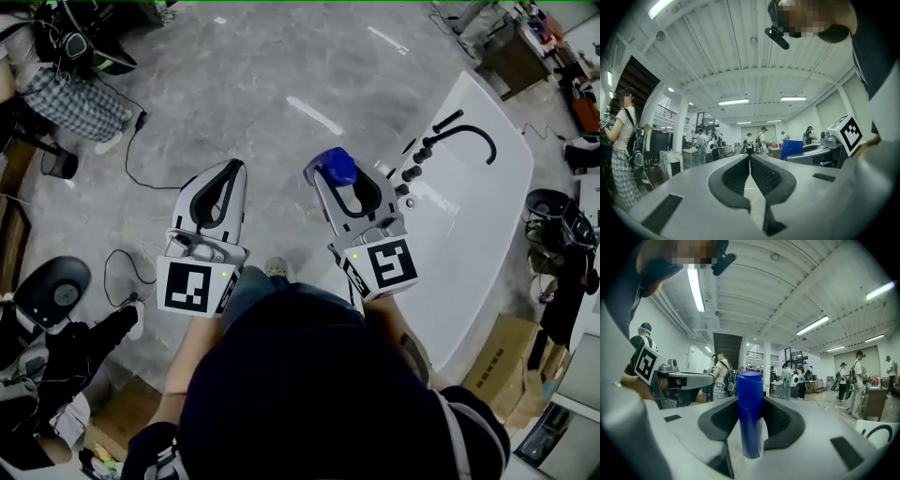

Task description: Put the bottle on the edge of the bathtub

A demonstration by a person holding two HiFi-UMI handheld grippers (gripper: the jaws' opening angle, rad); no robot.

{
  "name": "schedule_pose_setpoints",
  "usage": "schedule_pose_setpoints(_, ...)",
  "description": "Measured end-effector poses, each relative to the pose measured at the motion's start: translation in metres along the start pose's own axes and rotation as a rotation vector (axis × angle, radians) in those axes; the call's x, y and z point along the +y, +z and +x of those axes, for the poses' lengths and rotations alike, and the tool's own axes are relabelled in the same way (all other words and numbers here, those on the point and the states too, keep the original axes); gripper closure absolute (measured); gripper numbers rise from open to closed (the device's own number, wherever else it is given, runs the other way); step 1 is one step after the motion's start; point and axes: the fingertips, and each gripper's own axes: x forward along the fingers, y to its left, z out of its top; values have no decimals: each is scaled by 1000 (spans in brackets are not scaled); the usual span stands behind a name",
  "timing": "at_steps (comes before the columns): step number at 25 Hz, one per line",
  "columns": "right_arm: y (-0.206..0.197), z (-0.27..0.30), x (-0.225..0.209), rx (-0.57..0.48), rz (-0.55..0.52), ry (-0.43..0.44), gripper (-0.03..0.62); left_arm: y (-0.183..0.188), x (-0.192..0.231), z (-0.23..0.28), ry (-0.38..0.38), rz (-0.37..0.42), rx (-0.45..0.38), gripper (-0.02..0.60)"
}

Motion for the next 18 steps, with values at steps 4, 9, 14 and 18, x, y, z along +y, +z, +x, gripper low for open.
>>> schedule_pose_setpoints(4,-6,-19,-55,24,37,-157,428,1,-26,56,-146,-2,16,551)
schedule_pose_setpoints(9,-18,-45,-115,49,67,-306,430,-1,-57,111,-264,-8,27,551)
schedule_pose_setpoints(14,-32,-55,-160,86,91,-449,428,-12,-73,170,-383,-32,33,551)
schedule_pose_setpoints(18,-32,-53,-202,92,96,-570,430,-14,-85,228,-505,-45,42,551)
